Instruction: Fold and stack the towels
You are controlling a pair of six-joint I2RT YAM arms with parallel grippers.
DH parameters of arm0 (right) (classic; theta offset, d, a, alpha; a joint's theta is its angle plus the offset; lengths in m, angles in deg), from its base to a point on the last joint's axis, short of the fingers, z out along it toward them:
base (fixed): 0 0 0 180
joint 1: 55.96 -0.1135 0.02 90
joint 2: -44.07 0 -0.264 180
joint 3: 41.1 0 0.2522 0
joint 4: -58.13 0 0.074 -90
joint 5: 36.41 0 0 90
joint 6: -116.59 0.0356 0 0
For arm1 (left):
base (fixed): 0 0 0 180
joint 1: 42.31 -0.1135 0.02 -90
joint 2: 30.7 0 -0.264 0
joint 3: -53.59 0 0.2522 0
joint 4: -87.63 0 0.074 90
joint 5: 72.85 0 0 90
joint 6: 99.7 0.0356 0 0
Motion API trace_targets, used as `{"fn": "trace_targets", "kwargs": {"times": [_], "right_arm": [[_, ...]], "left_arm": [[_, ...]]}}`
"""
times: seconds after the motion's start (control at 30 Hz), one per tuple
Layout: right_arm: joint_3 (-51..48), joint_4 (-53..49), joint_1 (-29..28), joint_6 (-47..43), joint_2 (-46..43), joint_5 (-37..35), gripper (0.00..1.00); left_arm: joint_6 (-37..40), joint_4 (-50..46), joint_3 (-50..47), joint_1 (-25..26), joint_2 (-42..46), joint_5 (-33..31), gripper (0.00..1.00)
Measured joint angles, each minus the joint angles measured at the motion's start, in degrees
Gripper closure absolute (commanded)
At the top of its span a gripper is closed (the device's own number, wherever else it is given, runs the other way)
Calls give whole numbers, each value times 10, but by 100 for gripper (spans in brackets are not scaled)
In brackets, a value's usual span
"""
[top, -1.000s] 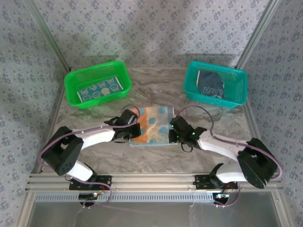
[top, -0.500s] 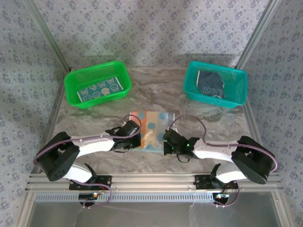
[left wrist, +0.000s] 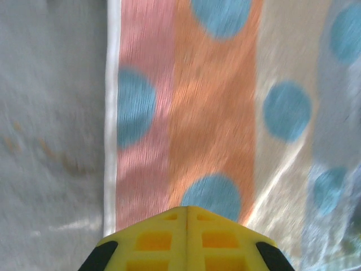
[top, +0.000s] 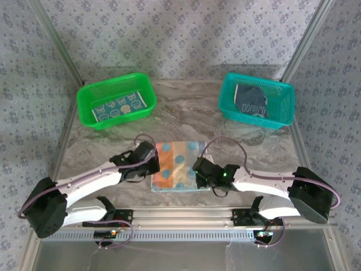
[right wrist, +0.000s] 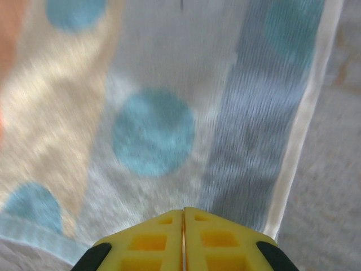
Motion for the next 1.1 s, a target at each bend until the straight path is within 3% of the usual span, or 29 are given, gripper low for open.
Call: {"fn": "trace_targets", "kwargs": {"times": [0.07, 0.27, 0.4, 0.8, 1.1], "right_arm": [[24, 1, 35, -20, 0, 1, 100], [83, 24, 150, -78, 48, 17, 100], [120, 39, 202, -109, 108, 33, 100], [173, 80, 267, -153, 250, 63, 100], [174, 111, 285, -166, 261, 68, 100]], "left_arm": [[28, 4, 34, -36, -24, 10, 100], [91, 33, 103, -119, -130, 39, 100], [114, 50, 132, -145, -202, 57, 100], [142, 69, 154, -166, -281, 67, 100], [157, 95, 141, -179, -292, 59, 100]]}}
